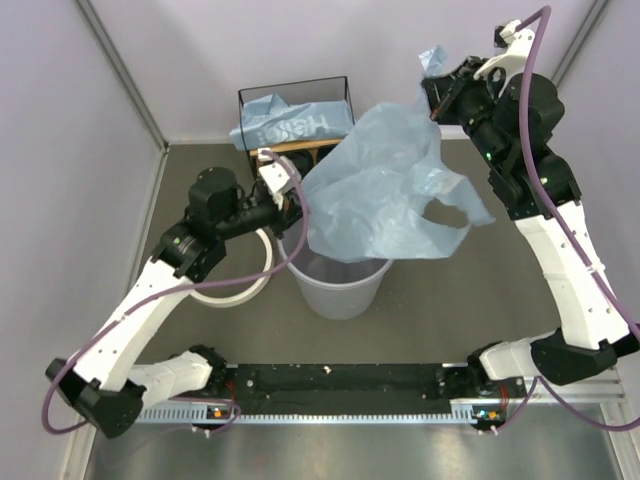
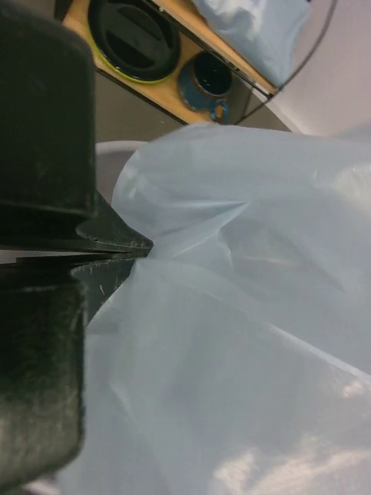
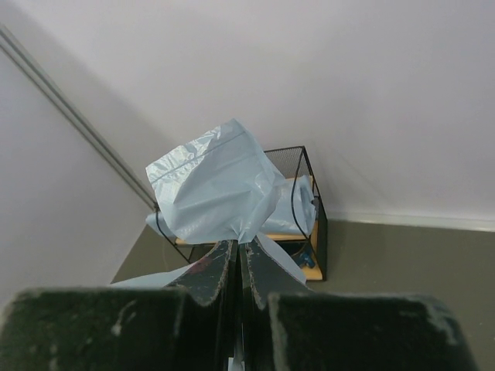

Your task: Put the trash bags into the trash bin

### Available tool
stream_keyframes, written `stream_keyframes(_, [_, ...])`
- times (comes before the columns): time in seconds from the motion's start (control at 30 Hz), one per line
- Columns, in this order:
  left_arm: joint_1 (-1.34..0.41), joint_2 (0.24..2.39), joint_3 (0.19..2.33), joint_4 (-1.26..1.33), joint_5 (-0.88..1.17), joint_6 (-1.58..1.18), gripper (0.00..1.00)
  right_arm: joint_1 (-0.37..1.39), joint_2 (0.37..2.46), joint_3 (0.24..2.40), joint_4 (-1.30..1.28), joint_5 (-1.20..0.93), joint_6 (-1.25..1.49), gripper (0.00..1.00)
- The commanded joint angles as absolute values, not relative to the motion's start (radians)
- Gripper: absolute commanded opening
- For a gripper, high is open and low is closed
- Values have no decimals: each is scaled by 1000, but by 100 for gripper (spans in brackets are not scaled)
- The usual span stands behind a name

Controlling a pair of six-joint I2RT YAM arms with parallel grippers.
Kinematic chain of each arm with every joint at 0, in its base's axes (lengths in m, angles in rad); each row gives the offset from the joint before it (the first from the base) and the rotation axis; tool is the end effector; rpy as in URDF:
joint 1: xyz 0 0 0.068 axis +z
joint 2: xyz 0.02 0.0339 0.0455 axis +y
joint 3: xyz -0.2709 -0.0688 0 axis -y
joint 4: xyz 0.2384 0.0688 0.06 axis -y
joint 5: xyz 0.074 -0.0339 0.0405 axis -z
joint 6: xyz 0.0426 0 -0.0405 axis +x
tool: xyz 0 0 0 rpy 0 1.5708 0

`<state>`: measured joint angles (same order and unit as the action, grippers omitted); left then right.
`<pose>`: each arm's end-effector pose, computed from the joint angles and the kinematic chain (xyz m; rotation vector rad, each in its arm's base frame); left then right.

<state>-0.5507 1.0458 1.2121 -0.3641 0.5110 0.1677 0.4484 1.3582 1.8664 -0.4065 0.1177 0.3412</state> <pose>0.1752 -0.1320 0.4247 0.9716 1.5156 -0.7260 0.2343 0.1072 0.5585 0.0172 1.4941 0.5539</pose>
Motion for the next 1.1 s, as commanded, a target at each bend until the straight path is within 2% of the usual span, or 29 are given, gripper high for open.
stream_keyframes(0.0, [-552, 1106, 1211, -264, 377, 122, 0, 445, 1376, 1896, -380, 72, 319, 0])
stream_keyframes(0.1, [-554, 1109, 1172, -328, 440, 196, 1, 445, 1391, 1894, -379, 5, 327, 0])
stream_keyframes(0.13, [-549, 1106, 1175, -360, 428, 202, 9, 445, 1393, 1887, -377, -23, 325, 0])
stream_keyframes(0.17, [-540, 1098, 1180, -417, 419, 175, 28, 445, 1391, 1881, -376, -37, 327, 0])
stream_keyframes(0.2, [-516, 1088, 1183, -437, 457, 163, 34, 445, 1391, 1872, -376, -61, 318, 0])
stream_keyframes(0.27, [-402, 1020, 1177, -430, 682, 121, 43, 445, 1379, 1835, -376, -86, 308, 0])
stream_keyframes(0.37, [-299, 931, 1184, -426, 814, 69, 56, 448, 1348, 1780, -367, -176, 281, 0])
stream_keyframes(0.47, [-229, 917, 1235, -483, 806, 43, 55, 475, 1284, 1698, -367, -225, 215, 0])
stream_keyframes(0.57, [-187, 931, 1252, -411, 725, 9, 55, 489, 1203, 1612, -357, -284, 152, 0])
stream_keyframes(0.7, [-193, 1078, 1360, -316, 678, -29, 54, 491, 1126, 1549, -345, -386, 98, 0])
stream_keyframes(0.87, [-317, 1317, 1532, -255, 649, -8, 52, 491, 1118, 1548, -347, -469, 127, 0])
stream_keyframes(0.97, [-406, 1405, 1586, -253, 601, 55, 56, 492, 1126, 1549, -351, -498, 163, 0])
stream_keyframes(1.07, [-452, 1491, 1650, -380, 606, 104, 53, 491, 1123, 1551, -359, -497, 184, 0])
